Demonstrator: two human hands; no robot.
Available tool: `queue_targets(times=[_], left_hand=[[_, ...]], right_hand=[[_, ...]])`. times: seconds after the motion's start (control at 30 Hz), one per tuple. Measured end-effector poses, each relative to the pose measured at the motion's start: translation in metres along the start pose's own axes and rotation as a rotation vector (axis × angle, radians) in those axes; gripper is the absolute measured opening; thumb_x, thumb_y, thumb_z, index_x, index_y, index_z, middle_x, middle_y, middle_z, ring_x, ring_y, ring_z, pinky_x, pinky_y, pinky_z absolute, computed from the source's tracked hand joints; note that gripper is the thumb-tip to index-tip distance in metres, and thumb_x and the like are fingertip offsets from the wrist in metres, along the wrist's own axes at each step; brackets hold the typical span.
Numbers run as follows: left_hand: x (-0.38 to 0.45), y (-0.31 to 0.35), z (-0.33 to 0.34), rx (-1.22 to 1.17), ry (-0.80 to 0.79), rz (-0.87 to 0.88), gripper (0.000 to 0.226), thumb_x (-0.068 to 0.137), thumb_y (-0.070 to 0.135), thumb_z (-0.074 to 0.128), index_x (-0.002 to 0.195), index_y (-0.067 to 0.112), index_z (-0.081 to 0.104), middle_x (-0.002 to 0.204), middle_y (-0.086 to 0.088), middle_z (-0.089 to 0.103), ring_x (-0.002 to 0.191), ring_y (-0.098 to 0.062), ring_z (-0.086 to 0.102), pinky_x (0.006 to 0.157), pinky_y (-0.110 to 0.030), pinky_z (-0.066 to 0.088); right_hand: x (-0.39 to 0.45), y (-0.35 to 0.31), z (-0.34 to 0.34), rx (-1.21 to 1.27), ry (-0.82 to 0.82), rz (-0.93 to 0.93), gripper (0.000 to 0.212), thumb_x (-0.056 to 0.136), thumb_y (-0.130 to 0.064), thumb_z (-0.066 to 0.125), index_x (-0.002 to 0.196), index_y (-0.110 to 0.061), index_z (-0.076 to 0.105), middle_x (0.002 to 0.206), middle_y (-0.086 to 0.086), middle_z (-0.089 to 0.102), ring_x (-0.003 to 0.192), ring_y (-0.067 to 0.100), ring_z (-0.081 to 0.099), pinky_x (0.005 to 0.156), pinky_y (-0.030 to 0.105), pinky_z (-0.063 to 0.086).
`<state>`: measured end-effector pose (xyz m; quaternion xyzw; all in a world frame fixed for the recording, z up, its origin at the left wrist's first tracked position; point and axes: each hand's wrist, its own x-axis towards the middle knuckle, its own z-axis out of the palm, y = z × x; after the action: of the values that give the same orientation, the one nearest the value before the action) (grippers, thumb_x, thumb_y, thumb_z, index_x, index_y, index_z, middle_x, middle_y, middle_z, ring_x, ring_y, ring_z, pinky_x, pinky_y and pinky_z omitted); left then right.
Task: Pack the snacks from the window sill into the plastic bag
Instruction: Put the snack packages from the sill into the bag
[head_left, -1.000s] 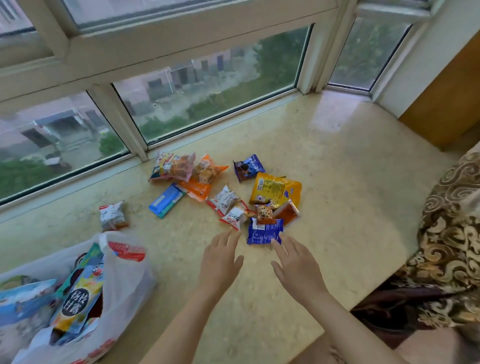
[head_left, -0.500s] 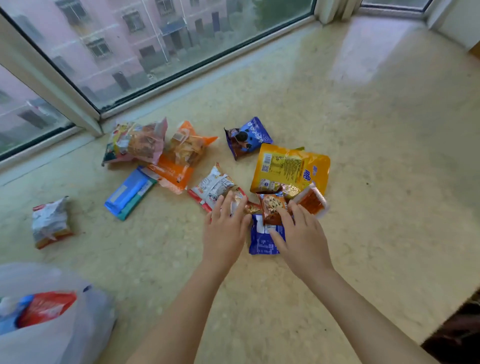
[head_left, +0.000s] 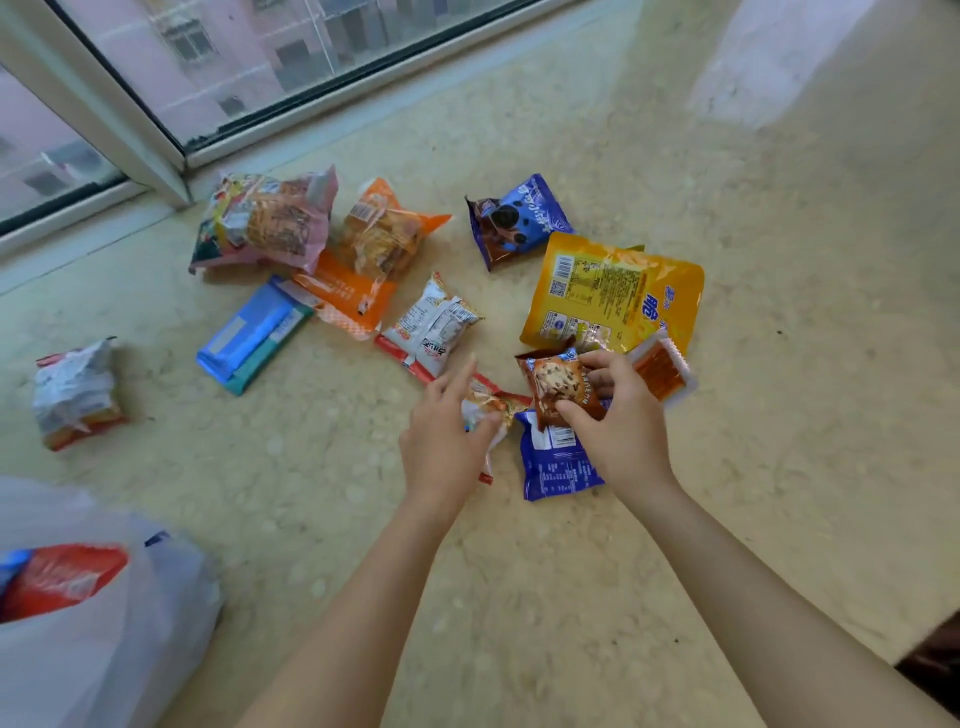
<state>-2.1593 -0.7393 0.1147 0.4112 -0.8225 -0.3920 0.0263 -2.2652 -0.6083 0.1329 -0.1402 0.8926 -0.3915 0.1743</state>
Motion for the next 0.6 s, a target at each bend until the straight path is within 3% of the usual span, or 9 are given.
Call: queue_targets(times=[0.13, 0.2, 0.3, 0.37, 0.4, 0.47, 0.53, 0.6], left_hand=[[-0.002, -0.003, -0.003, -0.142, -0.067, -0.2, 0.084, 0.068, 0.037, 0.083, 0.14, 0.03, 0.039, 0.132, 0.003, 0.056, 0.116, -0.016, 0.056, 0.096, -0.042, 0.048], [-0.004, -0.003, -0.004, -0.07, -0.09, -0.228, 0.07, 0.064, 0.043, 0.083, 0.124, 0.029, 0.049, 0.116, 0.005, 0.062, 0.102, -0.014, 0.061, 0.085, -0.041, 0.053], [-0.014, 0.002, -0.008, 0.008, -0.101, -0.192, 0.051, 0.066, 0.05, 0.08, 0.105, 0.034, 0.051, 0.1, 0.012, 0.064, 0.087, -0.009, 0.062, 0.072, -0.033, 0.053], [-0.022, 0.003, -0.012, -0.018, -0.106, -0.17, 0.056, 0.073, 0.05, 0.076, 0.118, 0.036, 0.046, 0.105, 0.014, 0.065, 0.09, -0.008, 0.063, 0.071, -0.031, 0.053], [-0.026, 0.004, -0.015, -0.036, -0.114, -0.176, 0.062, 0.077, 0.047, 0.074, 0.128, 0.036, 0.041, 0.109, 0.013, 0.064, 0.092, -0.01, 0.063, 0.071, -0.03, 0.053], [-0.033, 0.004, -0.026, -0.112, -0.129, -0.213, 0.067, 0.083, 0.038, 0.07, 0.138, 0.033, 0.032, 0.109, 0.01, 0.065, 0.091, -0.012, 0.065, 0.072, -0.033, 0.056], [-0.042, 0.003, -0.041, -0.236, -0.121, -0.253, 0.064, 0.087, 0.03, 0.068, 0.138, 0.031, 0.031, 0.1, 0.011, 0.065, 0.084, -0.01, 0.067, 0.072, -0.034, 0.058], [-0.056, 0.003, -0.06, -0.331, -0.088, -0.265, 0.066, 0.087, 0.026, 0.069, 0.141, 0.03, 0.03, 0.097, 0.014, 0.064, 0.082, -0.006, 0.067, 0.072, -0.031, 0.058]], right_hand=[[0.002, -0.014, 0.005, -0.103, -0.009, 0.056, 0.051, 0.079, -0.047, 0.068, 0.125, -0.036, 0.048, 0.107, -0.018, 0.059, 0.109, 0.014, 0.058, 0.098, 0.05, 0.042], [0.007, -0.02, 0.01, -0.176, -0.034, 0.078, 0.053, 0.08, -0.049, 0.068, 0.127, -0.034, 0.047, 0.117, -0.009, 0.064, 0.114, 0.019, 0.056, 0.105, 0.053, 0.031], [0.004, -0.028, 0.012, -0.182, -0.053, 0.073, 0.048, 0.082, -0.035, 0.07, 0.125, -0.032, 0.049, 0.119, -0.006, 0.065, 0.118, 0.02, 0.053, 0.113, 0.052, 0.02], [-0.005, -0.031, 0.008, -0.133, -0.01, 0.015, 0.042, 0.083, -0.026, 0.071, 0.122, -0.031, 0.054, 0.114, -0.01, 0.065, 0.118, 0.016, 0.05, 0.117, 0.048, 0.014], [-0.01, -0.032, 0.006, -0.098, 0.007, -0.01, 0.039, 0.083, -0.023, 0.071, 0.119, -0.03, 0.057, 0.109, -0.012, 0.064, 0.117, 0.014, 0.048, 0.116, 0.044, 0.019], [-0.022, -0.037, 0.0, 0.035, -0.003, -0.01, 0.037, 0.081, -0.019, 0.073, 0.114, -0.031, 0.06, 0.098, -0.017, 0.057, 0.109, 0.012, 0.052, 0.097, 0.032, 0.045], [-0.035, -0.044, -0.005, 0.174, -0.025, 0.009, 0.037, 0.08, -0.016, 0.074, 0.111, -0.033, 0.062, 0.095, -0.018, 0.058, 0.097, 0.007, 0.058, 0.075, 0.019, 0.049], [-0.05, -0.057, -0.01, 0.222, -0.029, -0.018, 0.037, 0.08, -0.015, 0.074, 0.111, -0.032, 0.063, 0.096, -0.018, 0.06, 0.092, 0.001, 0.059, 0.071, 0.013, 0.048]])
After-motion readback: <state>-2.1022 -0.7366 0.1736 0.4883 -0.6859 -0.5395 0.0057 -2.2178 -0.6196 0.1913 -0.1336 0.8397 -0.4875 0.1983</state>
